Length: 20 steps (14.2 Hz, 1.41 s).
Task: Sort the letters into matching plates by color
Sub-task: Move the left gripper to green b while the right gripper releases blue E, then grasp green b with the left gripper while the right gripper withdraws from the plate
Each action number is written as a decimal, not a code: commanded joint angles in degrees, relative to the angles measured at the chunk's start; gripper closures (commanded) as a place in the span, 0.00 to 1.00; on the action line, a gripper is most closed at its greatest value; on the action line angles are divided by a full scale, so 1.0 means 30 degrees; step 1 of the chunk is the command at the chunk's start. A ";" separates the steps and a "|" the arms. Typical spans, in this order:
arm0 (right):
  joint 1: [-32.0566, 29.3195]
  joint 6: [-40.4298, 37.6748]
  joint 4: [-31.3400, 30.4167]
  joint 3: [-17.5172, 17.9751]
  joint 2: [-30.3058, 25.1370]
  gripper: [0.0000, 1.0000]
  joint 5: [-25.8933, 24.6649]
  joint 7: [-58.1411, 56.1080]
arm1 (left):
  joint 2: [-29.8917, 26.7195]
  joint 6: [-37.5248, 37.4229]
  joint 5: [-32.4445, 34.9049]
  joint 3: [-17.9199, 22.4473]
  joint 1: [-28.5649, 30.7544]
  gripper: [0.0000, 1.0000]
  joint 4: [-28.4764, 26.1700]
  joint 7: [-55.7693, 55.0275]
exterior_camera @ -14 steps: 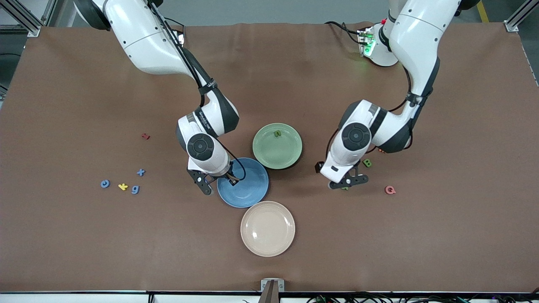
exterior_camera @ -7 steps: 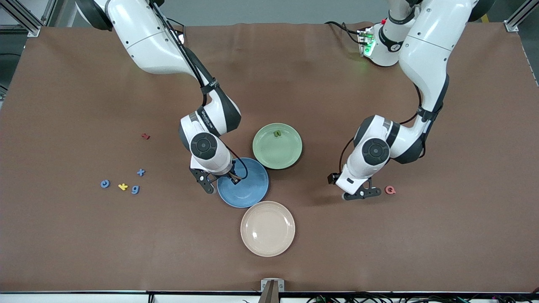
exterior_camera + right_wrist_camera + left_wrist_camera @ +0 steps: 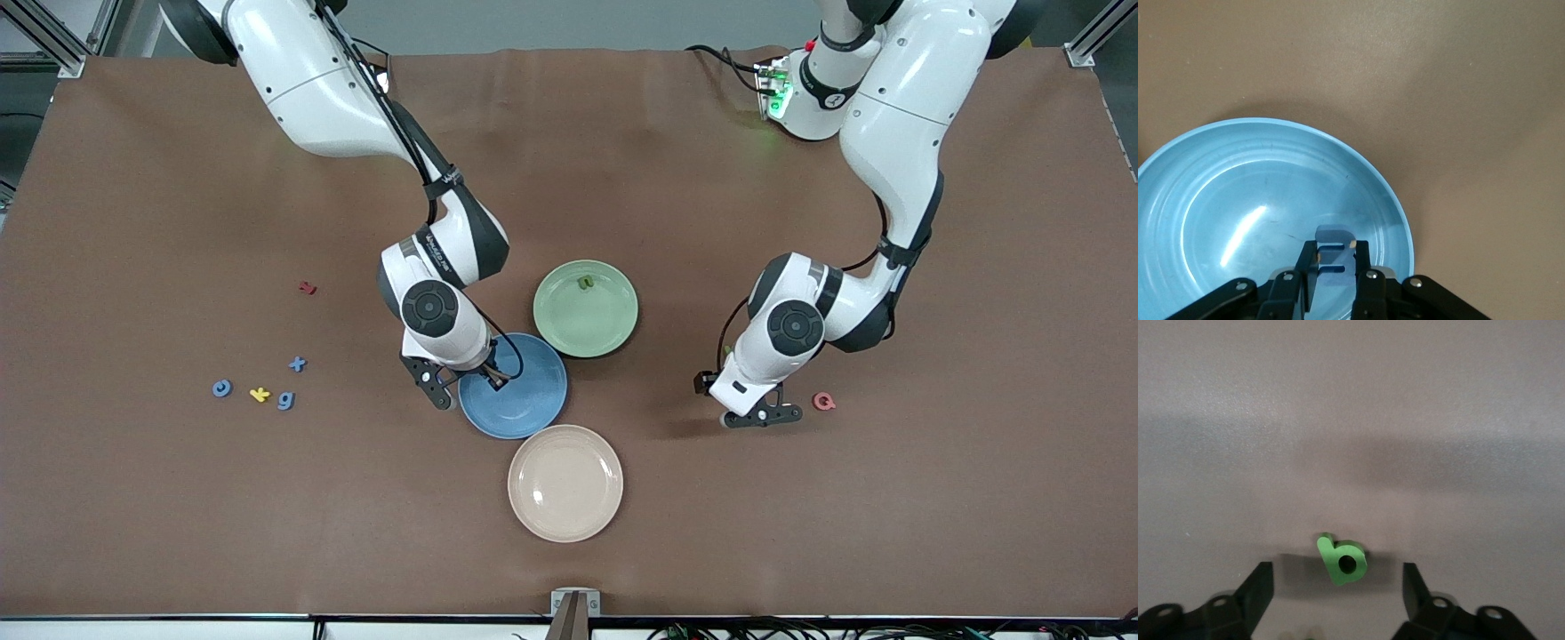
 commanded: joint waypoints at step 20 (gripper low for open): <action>-0.0238 -0.0340 0.0824 -0.0186 -0.0042 0.00 0.0163 -0.0850 | 0.0993 0.0813 0.0711 -0.0017 -0.0029 0.69 0.0913 0.0304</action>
